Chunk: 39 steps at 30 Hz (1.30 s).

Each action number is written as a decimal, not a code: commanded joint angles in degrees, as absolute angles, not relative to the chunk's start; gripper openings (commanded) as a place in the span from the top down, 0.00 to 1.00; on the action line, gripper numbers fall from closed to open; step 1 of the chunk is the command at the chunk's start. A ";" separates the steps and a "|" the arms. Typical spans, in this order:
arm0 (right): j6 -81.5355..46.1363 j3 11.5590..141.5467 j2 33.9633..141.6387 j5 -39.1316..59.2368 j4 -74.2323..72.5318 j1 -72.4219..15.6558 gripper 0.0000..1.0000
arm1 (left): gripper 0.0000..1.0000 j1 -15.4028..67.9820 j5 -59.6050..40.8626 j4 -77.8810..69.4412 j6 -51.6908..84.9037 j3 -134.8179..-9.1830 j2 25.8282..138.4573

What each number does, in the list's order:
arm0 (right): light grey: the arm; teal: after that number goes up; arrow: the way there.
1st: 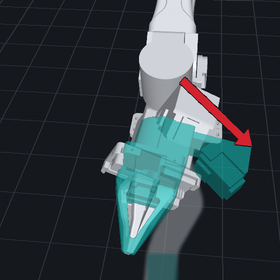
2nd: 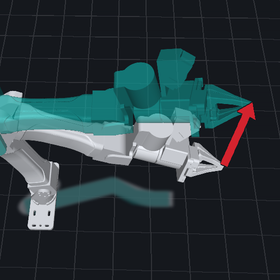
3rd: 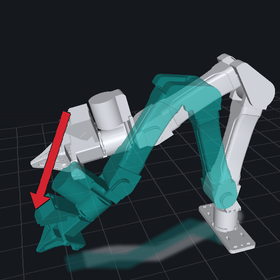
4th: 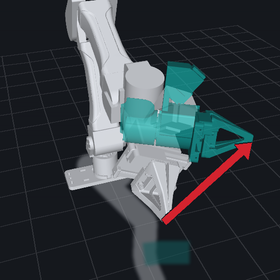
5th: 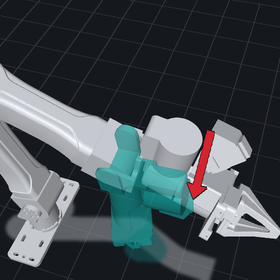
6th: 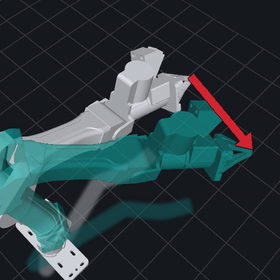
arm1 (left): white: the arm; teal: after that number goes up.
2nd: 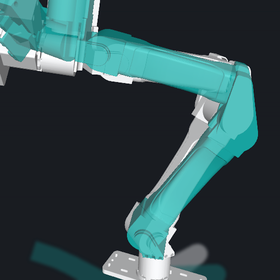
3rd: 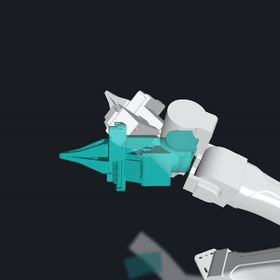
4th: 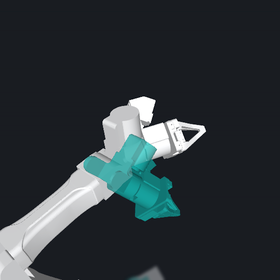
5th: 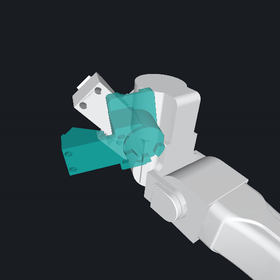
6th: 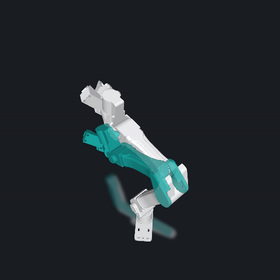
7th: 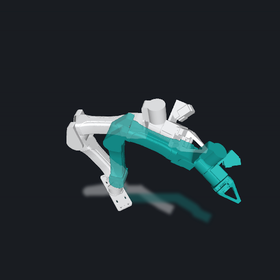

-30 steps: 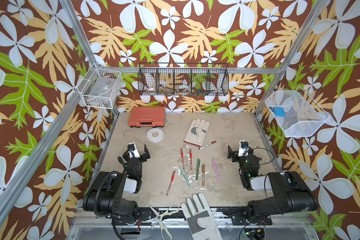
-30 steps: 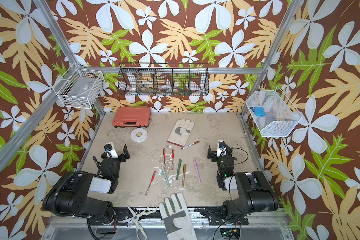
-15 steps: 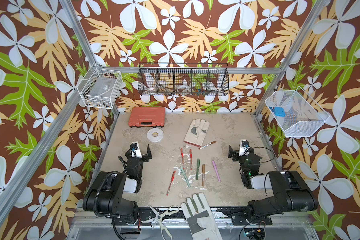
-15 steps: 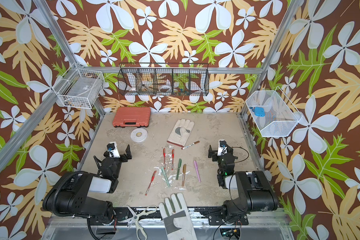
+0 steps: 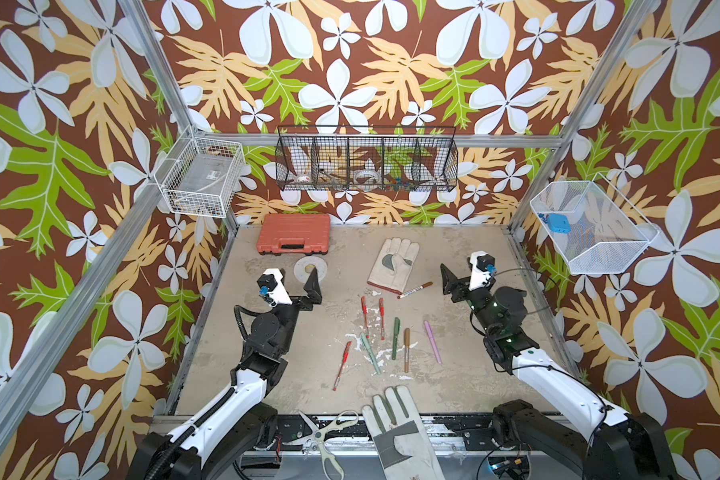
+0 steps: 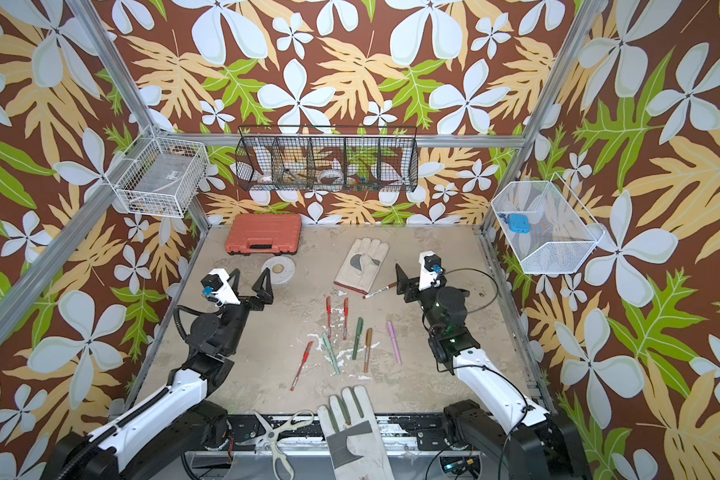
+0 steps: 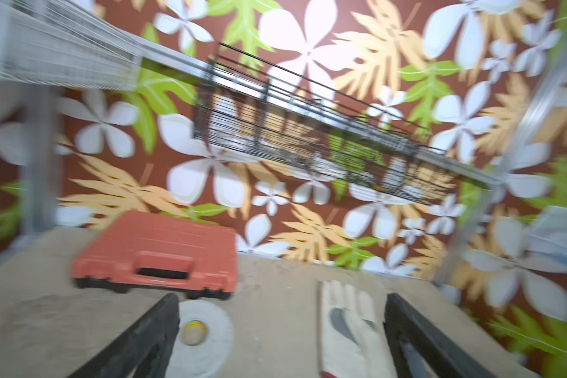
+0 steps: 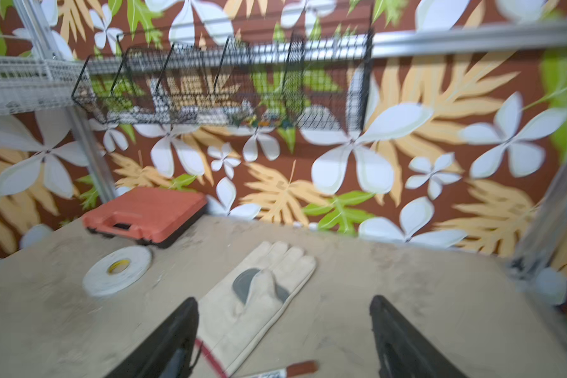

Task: Open the pen caps
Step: 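Grasp the pink pen's barrel with the right gripper while the left arm approaches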

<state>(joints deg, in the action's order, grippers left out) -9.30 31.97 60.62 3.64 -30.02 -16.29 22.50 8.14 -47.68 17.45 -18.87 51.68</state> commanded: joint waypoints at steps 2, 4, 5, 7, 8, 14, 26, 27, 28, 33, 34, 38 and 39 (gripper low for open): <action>-16.97 37.74 63.61 8.44 -5.44 -16.82 0.34 | 0.04 26.05 -15.23 -47.33 31.01 -19.27 56.49; -18.86 36.43 62.59 7.97 -1.70 -17.88 0.35 | 0.05 30.27 -15.74 -45.14 32.13 -20.96 60.91; -19.05 35.53 61.92 7.98 -0.80 -18.74 0.35 | 0.05 32.34 -15.89 -43.31 30.63 -22.08 62.61; -20.37 34.07 60.74 4.78 1.45 -22.14 0.35 | 0.06 37.57 -11.89 -38.06 27.62 -25.26 67.36; -20.31 33.36 60.49 3.69 1.83 -24.21 0.35 | 0.06 39.23 -10.51 -36.34 26.51 -26.86 69.56; -25.84 31.76 60.69 -10.39 7.60 -36.58 0.37 | 0.12 44.66 -13.89 -29.61 24.41 -35.72 81.32; -28.84 25.90 56.40 -14.33 12.16 -42.29 0.45 | 0.17 46.66 -16.17 -27.61 24.99 -36.50 86.61; -28.65 25.18 55.20 -14.20 11.76 -42.32 0.44 | 0.18 46.66 -16.81 -26.05 25.05 -37.43 86.95; -28.71 24.74 54.24 -14.15 11.77 -42.33 0.44 | 0.18 46.63 -17.81 -25.72 24.88 -37.83 87.14; -30.76 25.12 54.59 -15.21 13.75 -42.26 0.44 | 0.19 46.67 -17.57 -26.82 24.73 -36.93 86.62; -31.34 25.29 55.49 -15.11 13.93 -42.22 0.44 | 0.19 46.63 -17.66 -26.91 24.57 -36.87 86.58; -32.32 25.45 57.75 -15.04 14.14 -42.31 0.40 | 0.19 46.65 -19.70 -27.85 24.51 -36.65 87.22; -32.30 25.29 58.19 -15.16 14.06 -42.26 0.38 | 0.20 46.67 -20.53 -27.30 24.31 -37.05 87.44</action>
